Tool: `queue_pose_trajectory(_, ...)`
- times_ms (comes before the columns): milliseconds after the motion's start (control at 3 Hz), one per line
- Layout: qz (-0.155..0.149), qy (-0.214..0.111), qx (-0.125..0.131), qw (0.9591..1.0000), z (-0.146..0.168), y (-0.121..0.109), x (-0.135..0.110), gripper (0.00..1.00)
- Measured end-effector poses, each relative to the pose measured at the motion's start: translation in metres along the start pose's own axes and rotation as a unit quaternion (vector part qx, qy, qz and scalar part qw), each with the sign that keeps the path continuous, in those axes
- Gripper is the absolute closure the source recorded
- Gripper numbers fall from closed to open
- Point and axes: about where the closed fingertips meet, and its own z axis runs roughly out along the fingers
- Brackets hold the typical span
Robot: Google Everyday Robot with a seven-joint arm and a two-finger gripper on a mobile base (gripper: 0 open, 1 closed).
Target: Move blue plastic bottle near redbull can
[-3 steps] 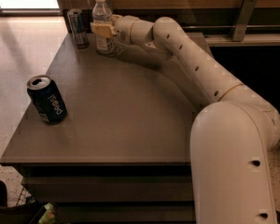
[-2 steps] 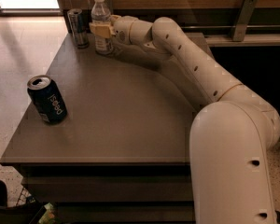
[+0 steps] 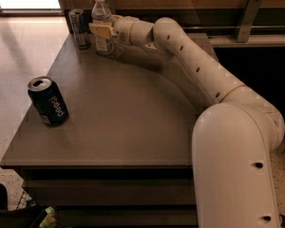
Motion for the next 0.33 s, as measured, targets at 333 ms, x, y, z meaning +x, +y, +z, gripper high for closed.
queue_pose_trajectory(333,0.001,0.0,-0.002,1.0,0.0029,0.0027,0.0003,0.0)
